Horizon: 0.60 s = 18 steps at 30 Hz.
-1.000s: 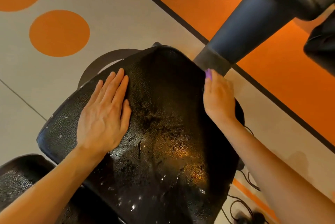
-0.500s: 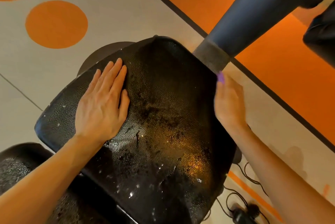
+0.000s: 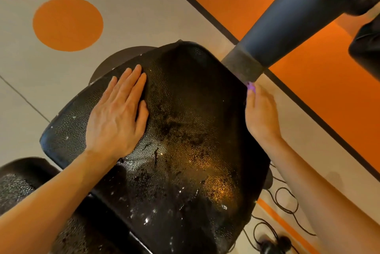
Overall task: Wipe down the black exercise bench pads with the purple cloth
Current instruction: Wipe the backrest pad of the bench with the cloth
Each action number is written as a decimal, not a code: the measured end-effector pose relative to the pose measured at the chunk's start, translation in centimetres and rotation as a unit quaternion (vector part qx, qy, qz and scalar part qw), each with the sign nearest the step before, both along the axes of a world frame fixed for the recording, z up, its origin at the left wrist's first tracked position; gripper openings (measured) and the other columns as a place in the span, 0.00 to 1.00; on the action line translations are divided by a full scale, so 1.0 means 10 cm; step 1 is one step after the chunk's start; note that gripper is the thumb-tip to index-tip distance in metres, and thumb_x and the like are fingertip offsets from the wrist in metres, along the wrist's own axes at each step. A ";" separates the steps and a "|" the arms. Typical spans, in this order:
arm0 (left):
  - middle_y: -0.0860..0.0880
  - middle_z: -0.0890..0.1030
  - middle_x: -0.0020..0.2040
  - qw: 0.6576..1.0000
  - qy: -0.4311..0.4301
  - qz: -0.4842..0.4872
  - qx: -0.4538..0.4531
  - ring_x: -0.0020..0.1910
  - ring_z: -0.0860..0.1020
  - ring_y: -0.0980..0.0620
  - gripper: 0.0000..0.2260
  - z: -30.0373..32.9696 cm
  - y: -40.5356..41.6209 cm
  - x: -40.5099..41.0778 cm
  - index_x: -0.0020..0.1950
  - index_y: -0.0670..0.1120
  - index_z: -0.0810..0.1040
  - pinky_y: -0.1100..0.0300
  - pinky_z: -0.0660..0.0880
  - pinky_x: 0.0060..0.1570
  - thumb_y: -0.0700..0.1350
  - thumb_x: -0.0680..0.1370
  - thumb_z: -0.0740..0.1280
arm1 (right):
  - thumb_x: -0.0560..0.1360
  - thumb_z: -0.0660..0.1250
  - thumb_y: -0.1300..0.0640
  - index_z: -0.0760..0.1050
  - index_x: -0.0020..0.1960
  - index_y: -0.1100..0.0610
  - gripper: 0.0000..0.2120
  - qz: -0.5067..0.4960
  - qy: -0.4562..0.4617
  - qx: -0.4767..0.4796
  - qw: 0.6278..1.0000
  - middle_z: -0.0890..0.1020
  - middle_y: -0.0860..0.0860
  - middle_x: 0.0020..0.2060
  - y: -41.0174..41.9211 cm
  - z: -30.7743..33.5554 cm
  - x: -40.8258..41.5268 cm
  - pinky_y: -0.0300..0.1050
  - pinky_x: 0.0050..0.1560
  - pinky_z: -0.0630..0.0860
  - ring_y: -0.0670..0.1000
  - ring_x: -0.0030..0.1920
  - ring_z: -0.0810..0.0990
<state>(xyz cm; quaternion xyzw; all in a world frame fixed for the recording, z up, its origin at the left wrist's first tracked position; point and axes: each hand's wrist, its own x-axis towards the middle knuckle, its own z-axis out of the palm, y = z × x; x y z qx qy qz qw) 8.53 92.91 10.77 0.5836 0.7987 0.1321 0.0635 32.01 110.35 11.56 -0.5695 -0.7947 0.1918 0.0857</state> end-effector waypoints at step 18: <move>0.43 0.46 0.81 0.988 -0.012 0.153 -0.017 0.81 0.45 0.46 0.30 0.06 -0.50 0.08 0.80 0.41 0.48 0.53 0.41 0.78 0.54 0.83 0.50 | 0.79 0.58 0.64 0.64 0.72 0.61 0.22 0.219 0.075 0.103 0.967 0.70 0.57 0.69 -0.50 -0.17 -1.49 0.56 0.71 0.65 0.56 0.71 0.65</move>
